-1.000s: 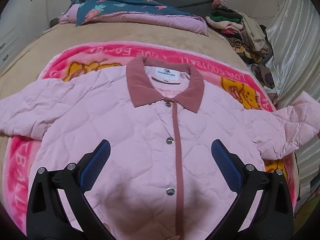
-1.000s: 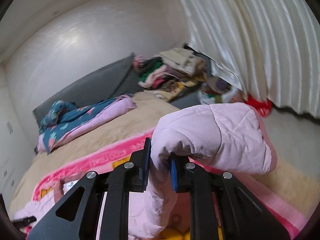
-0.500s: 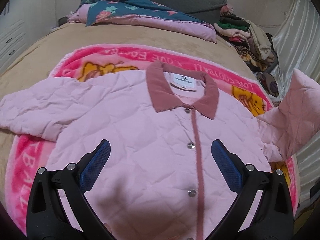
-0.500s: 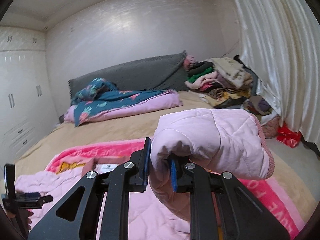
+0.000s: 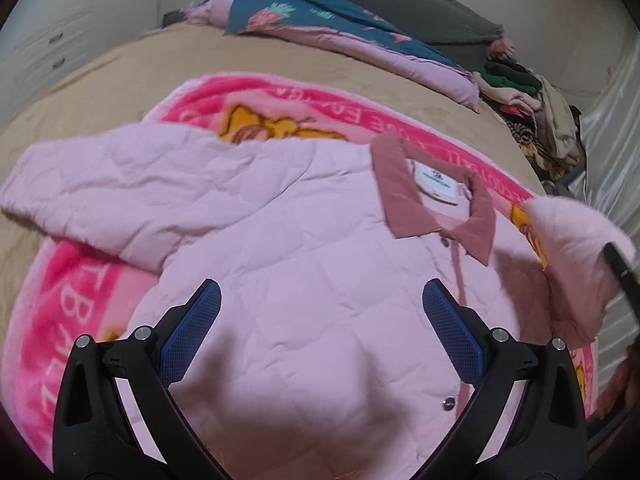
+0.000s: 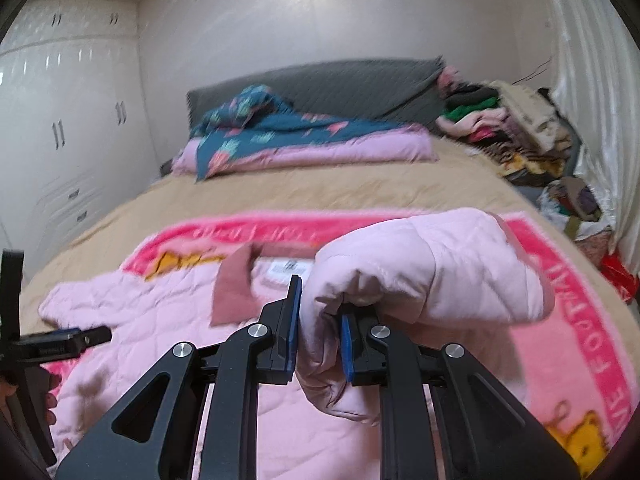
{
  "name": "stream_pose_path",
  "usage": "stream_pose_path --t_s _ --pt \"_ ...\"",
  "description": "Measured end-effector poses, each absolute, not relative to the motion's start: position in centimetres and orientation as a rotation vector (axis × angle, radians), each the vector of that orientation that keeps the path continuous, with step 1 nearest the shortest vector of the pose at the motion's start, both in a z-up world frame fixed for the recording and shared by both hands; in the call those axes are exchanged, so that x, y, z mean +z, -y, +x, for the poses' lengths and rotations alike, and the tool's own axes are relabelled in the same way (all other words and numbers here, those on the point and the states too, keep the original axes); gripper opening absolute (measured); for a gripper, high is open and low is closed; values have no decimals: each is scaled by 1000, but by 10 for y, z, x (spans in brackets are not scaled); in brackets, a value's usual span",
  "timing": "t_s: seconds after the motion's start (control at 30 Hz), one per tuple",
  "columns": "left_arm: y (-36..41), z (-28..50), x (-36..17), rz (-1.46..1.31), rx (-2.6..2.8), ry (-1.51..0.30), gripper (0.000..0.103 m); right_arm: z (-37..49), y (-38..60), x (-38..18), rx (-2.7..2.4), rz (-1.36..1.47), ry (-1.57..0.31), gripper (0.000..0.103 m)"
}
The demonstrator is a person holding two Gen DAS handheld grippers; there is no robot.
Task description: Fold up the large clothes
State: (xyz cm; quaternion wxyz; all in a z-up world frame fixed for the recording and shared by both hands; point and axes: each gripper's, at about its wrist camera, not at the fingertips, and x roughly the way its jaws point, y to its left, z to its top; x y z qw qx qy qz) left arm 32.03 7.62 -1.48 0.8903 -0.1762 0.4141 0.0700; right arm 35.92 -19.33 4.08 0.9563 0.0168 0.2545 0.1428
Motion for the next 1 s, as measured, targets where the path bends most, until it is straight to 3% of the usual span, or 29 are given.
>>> stream_pose_path --t_s 0.3,0.47,0.57,0.63,0.7,0.73,0.77,0.87,1.0 --pt "-102 319 -38 -496 140 -870 95 369 136 -27 398 51 -678 21" --pt "-110 324 -40 -535 134 -864 95 361 158 -45 376 246 -775 61" --pt "-115 328 -40 -535 139 -858 95 350 194 -49 297 468 -759 79" --pt "-118 330 -40 -549 136 -853 95 349 218 -51 250 626 -726 84" --pt "-121 331 -40 -559 127 -851 95 359 223 -49 266 669 -728 82" --pt "-122 331 -40 -562 123 -850 95 363 221 -44 285 654 -719 54" --pt "-123 332 -39 -564 119 -849 95 366 215 -36 307 615 -705 36" --pt "-129 332 -38 -586 106 -834 95 363 191 -6 343 467 -621 28" --pt "-145 326 -31 -647 98 -779 95 359 137 17 417 275 -567 27"
